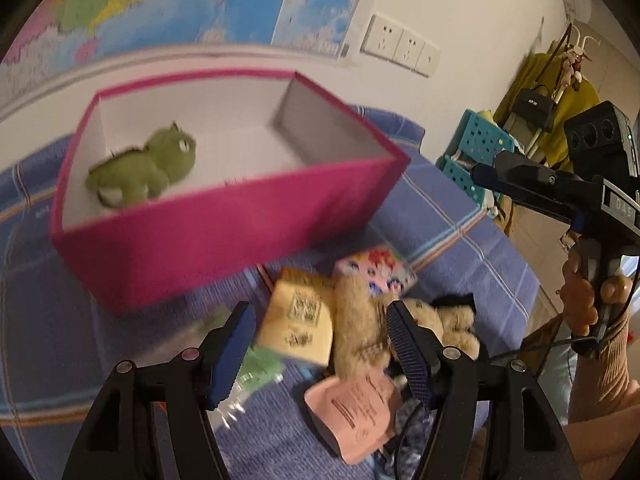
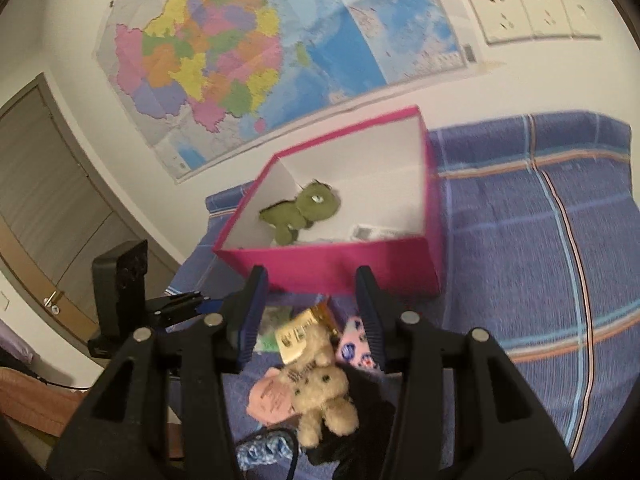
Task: Organize soft objects
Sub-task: 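Grasp the beige teddy bear with the right gripper and lift it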
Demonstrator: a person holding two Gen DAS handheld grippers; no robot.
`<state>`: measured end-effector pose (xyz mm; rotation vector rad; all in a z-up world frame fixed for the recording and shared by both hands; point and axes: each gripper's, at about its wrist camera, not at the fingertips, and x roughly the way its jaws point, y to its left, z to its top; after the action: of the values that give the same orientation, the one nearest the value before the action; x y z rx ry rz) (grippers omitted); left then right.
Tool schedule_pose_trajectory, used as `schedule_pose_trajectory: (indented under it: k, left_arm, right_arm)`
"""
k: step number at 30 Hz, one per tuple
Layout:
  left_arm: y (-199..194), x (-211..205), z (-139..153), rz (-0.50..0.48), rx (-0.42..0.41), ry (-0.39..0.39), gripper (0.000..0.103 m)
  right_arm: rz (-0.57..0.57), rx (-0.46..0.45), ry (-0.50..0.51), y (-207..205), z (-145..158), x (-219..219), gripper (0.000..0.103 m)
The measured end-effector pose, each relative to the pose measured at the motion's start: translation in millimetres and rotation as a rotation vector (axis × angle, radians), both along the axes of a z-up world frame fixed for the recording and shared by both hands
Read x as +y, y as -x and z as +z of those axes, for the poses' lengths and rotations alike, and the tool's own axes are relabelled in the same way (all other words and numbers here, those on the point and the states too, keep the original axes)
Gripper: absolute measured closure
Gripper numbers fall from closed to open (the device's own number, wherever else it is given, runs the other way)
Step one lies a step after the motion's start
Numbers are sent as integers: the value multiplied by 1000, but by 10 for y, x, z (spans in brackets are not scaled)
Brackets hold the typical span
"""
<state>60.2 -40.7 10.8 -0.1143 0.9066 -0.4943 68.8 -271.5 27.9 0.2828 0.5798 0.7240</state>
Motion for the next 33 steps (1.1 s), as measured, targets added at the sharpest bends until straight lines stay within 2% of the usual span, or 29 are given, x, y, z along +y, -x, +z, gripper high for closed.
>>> schedule_pose_trajectory:
  k: [7, 9, 11, 16, 19, 22, 23, 24, 28, 30, 33]
  left_arm:
    - [138, -153, -188, -64, 43, 8, 34]
    - [164, -218, -236, -80, 53, 4, 34]
    - [181, -260, -273, -90, 63, 4, 34]
    - [176, -311, -320, -86, 72, -5, 34]
    - [157, -323, -344, -83, 76, -13, 34]
    - [151, -342, -370, -85, 82, -16, 34]
    - [142, -358, -376, -86, 82, -19, 34]
    - [129, -353, -377, -89, 85, -17, 34]
    - [100, -329, -383, -95, 93, 1, 34]
    - [80, -296, -361, -103, 98, 31, 34]
    - [50, -238, -282, -122, 90, 84, 33]
  right_arm:
    - [-14, 92, 8, 85, -316, -88, 54]
    - [-9, 120, 26, 94, -421, -64, 48]
    - [-1, 151, 39, 93, -527, -36, 47]
    - [58, 209, 83, 132, -766, 136, 47]
    - [67, 238, 153, 124, -908, 269, 47]
    - [83, 257, 163, 90, -1009, 348, 47]
    - [87, 254, 165, 80, -1024, 360, 51]
    - [92, 250, 160, 68, -1043, 373, 62]
    - [114, 220, 157, 70, -1010, 415, 70]
    - [127, 187, 149, 116, -918, 422, 81]
    - [139, 155, 110, 143, -760, 361, 83]
